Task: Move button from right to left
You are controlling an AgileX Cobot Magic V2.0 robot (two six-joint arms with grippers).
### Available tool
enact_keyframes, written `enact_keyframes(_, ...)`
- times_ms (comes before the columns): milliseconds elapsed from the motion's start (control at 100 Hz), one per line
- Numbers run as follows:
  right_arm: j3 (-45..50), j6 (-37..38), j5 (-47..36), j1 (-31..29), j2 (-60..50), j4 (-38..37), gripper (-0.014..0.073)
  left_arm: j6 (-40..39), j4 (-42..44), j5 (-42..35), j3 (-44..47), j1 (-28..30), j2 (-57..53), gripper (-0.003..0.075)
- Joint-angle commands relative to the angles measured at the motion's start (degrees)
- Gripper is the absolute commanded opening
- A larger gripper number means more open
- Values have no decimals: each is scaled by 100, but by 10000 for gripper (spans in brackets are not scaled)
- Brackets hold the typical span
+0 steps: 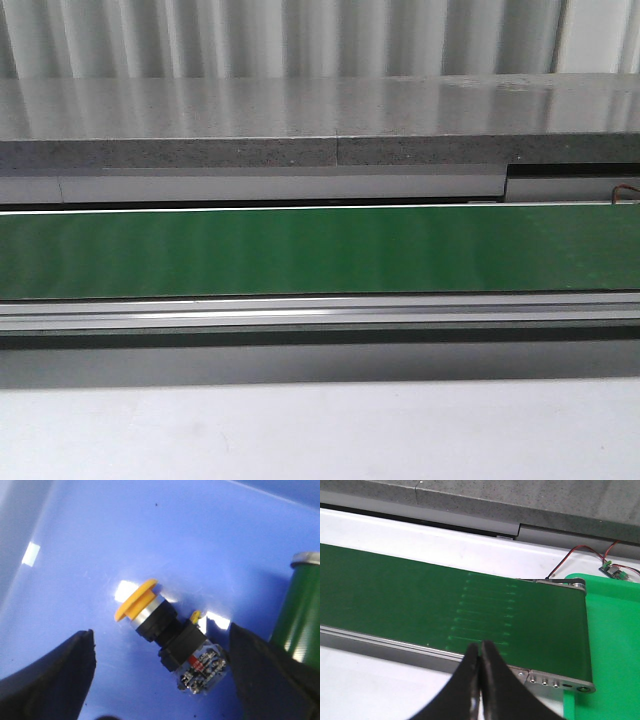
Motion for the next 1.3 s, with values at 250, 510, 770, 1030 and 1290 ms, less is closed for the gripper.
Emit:
enact_keyframes(250,-138,-57,-398,-2,2,30,-67,-20,-230,-806,145,-285,-2142,535)
enact_keyframes(510,-138,-57,-398,-2,2,30,-67,-20,-230,-1562,1397,-1255,-3914,535)
enact_keyframes(770,-138,-57,-398,-2,2,30,-67,-20,-421,-1424,2230,-2067,-5771,450)
enact_keyframes(1030,-138,-57,-398,-2,2,30,-67,-20,-682,-966,2802,-2470,-7244,44)
enact_keyframes(1290,-138,-57,-398,-2,2,30,-67,-20,-682,-966,3010,-2470,-7763,-20)
